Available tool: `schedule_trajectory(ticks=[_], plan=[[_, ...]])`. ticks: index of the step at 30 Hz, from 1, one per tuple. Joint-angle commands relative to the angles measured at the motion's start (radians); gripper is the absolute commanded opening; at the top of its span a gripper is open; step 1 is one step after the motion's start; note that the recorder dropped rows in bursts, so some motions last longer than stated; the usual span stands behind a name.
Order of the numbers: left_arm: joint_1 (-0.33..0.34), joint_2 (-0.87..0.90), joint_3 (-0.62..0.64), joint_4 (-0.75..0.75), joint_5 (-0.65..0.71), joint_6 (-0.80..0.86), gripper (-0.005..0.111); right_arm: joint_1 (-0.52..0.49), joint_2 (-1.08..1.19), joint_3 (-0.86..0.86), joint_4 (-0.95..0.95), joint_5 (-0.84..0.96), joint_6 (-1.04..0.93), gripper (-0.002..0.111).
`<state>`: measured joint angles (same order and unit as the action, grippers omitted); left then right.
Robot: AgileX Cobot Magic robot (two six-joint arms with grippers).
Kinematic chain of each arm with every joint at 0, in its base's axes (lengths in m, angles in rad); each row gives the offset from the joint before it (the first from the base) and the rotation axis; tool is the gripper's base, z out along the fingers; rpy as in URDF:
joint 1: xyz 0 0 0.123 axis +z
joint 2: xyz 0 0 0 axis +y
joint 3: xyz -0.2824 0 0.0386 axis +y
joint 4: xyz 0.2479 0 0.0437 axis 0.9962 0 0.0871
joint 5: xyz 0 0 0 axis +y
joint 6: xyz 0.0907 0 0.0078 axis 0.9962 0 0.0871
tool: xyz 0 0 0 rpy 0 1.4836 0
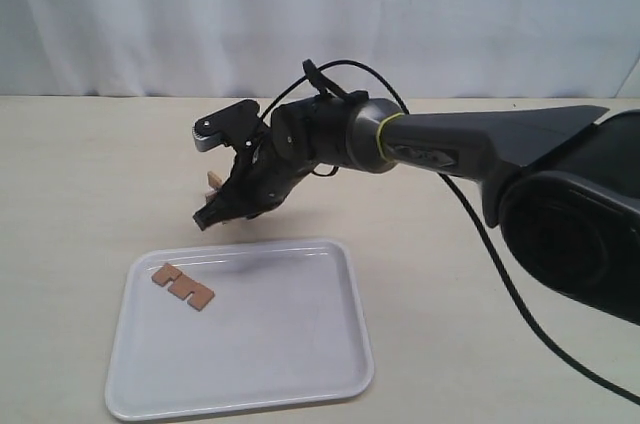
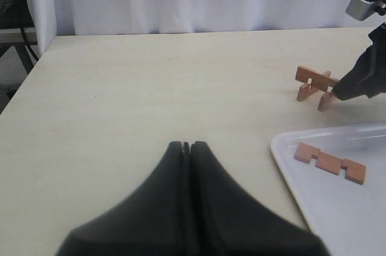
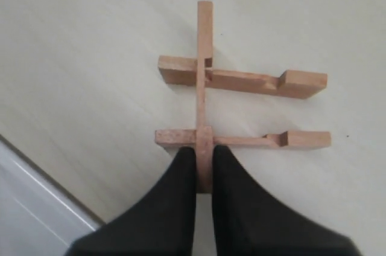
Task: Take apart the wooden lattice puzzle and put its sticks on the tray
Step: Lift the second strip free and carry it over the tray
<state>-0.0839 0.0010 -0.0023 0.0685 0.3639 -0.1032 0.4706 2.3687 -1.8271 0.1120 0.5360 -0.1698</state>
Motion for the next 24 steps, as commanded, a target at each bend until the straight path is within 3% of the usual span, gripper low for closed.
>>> schedule_trajectory(ticks=[1,9,13,16,24], plan=[[0.001,-0.001,0.002,0.003,-0.009,0.001,0.0,-0.003,-0.05,-0.005,-0.001,0.027,-0.019,0.004],[0.001,-0.001,0.002,0.003,-0.009,0.001,0.0,-0.003,-0.157,0.009,0.011,0.119,-0.089,0.004],[0.001,-0.001,0.002,0.003,-0.009,0.001,0.0,-0.003,-0.253,0.14,0.12,0.063,-0.212,0.004],[0.001,-0.001,0.002,0.003,-0.009,0.001,0.0,-0.003,-0.334,0.283,0.276,-0.03,-0.348,0.004],[0.001,-0.001,0.002,0.003,-0.009,0.001,0.0,-0.003,-0.423,0.567,0.896,-0.102,-0.936,0.004]])
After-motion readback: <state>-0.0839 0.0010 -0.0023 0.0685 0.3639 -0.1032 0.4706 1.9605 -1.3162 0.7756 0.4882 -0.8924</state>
